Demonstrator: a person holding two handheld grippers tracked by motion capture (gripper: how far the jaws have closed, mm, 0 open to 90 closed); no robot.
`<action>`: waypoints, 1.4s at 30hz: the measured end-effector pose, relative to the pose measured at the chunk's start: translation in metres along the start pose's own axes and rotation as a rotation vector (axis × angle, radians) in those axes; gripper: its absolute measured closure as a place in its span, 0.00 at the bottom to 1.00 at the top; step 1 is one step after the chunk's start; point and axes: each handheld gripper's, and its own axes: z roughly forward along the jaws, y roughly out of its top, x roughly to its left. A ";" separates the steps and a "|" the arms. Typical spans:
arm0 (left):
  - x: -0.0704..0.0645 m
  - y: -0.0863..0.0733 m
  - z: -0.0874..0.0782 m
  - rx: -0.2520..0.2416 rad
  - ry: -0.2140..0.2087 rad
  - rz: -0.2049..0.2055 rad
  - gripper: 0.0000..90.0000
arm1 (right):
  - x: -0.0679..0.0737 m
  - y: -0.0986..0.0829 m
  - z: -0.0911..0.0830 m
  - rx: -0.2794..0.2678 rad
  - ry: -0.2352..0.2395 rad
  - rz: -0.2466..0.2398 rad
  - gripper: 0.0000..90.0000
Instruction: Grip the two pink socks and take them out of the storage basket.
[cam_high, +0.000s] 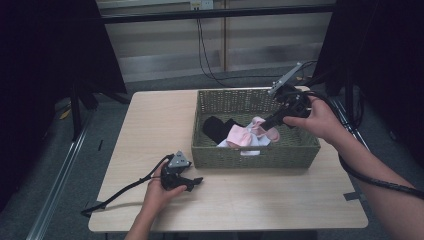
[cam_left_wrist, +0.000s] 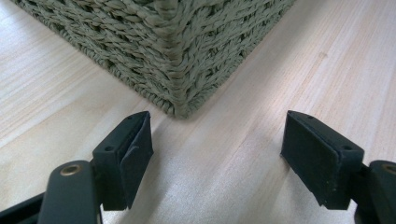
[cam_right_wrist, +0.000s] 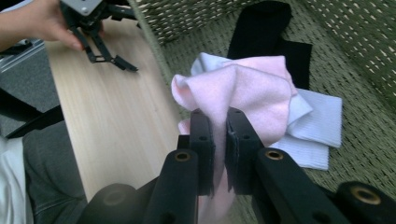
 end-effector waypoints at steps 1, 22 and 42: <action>0.000 0.000 0.000 0.000 0.000 0.000 0.27 | 0.000 0.000 0.000 0.000 0.000 0.000 0.92; 0.000 0.000 -0.001 0.009 -0.002 0.006 0.27 | 0.033 -0.008 -0.002 -0.019 0.068 -0.082 0.91; 0.000 0.000 0.000 0.008 -0.002 0.006 0.27 | 0.057 -0.036 0.037 0.017 0.149 -0.117 0.85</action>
